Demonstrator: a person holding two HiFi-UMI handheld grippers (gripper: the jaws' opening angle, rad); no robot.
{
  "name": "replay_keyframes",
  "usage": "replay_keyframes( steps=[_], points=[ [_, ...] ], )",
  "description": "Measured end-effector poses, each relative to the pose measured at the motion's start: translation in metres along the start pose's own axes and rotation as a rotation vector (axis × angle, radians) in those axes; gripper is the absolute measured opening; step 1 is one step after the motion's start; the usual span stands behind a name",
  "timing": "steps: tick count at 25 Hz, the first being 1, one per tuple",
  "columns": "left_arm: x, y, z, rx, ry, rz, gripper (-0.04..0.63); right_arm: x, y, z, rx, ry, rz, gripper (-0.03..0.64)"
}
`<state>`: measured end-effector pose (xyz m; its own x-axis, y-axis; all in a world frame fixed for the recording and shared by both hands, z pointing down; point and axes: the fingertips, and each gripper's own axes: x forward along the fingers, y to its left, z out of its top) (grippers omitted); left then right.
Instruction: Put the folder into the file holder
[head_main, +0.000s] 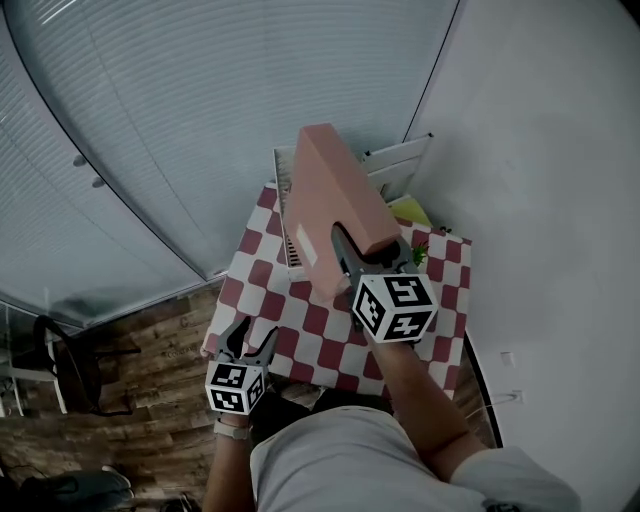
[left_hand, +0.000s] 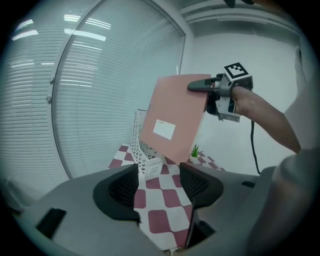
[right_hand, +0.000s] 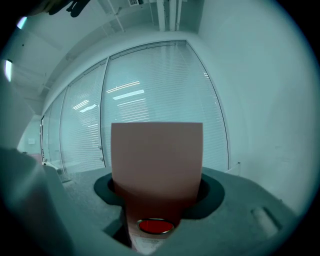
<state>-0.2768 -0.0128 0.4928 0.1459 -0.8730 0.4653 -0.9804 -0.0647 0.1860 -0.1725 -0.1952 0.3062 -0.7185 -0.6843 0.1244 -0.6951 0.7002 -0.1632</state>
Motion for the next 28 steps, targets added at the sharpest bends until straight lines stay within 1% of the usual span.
replay_keyframes(
  steps=[6, 11, 17, 28],
  points=[
    [0.016, 0.04, 0.006, 0.042, 0.041, -0.114, 0.241, 0.031, 0.013, -0.006, 0.006, 0.013, -0.091, 0.264],
    [0.026, 0.07, 0.016, 0.078, 0.062, -0.191, 0.241, 0.059, 0.026, -0.008, -0.026, 0.019, -0.16, 0.264],
    [0.038, 0.099, 0.021, 0.092, 0.079, -0.247, 0.241, 0.088, 0.032, -0.01, -0.046, 0.015, -0.214, 0.264],
    [0.066, 0.124, 0.026, 0.125, 0.121, -0.339, 0.241, 0.126, 0.029, -0.013, -0.05, -0.008, -0.274, 0.264]
  ],
)
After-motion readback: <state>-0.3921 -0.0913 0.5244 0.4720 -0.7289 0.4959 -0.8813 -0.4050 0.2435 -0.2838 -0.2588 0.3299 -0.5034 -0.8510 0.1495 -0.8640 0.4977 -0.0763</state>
